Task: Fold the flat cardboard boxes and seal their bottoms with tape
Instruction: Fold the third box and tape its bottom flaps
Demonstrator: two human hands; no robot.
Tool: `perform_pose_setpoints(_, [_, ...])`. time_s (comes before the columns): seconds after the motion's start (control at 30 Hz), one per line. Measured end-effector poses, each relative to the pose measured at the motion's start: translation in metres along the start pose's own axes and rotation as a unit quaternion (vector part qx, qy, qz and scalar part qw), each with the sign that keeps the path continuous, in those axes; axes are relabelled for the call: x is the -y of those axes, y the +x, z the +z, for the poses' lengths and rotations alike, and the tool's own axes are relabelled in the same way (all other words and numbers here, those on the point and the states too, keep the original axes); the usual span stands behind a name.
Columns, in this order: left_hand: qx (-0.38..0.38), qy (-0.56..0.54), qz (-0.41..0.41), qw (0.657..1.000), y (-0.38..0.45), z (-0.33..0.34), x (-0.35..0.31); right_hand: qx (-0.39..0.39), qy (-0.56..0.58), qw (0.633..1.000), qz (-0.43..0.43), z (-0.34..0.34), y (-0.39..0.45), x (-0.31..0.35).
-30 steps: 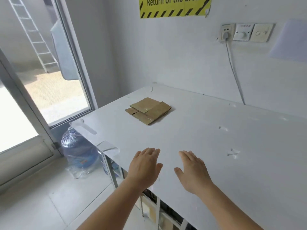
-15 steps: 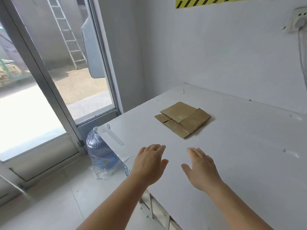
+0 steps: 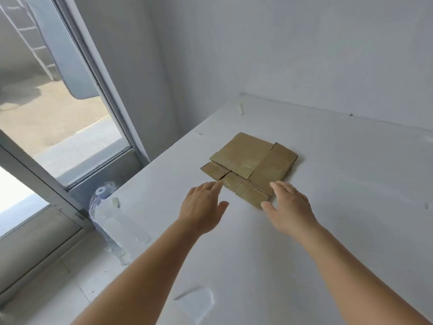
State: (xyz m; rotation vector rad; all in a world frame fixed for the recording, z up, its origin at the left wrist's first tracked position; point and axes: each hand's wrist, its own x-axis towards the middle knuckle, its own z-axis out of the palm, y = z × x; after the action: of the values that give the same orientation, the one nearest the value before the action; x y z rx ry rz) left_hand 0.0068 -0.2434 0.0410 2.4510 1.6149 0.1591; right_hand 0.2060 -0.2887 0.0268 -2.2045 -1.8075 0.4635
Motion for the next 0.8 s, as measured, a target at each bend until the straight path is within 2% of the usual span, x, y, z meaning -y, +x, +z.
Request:
perform_pose_setpoints(0.33, [0.033,-0.036,0.08,0.996,0.123,0.016,0.041,-0.017,0.022,0.988,0.153,0.021,0.068,0.015])
perform_pose_setpoints(0.57, [0.082,-0.05,0.094,0.991,0.182,0.034,0.066,-0.046,0.063,0.949,0.305,0.041,0.095,0.034])
perform_pose_setpoints(0.8, [0.11,-0.056,0.122,0.985,0.201,0.048,0.08,-0.066,0.08,0.914,0.391,0.049,0.101,0.041])
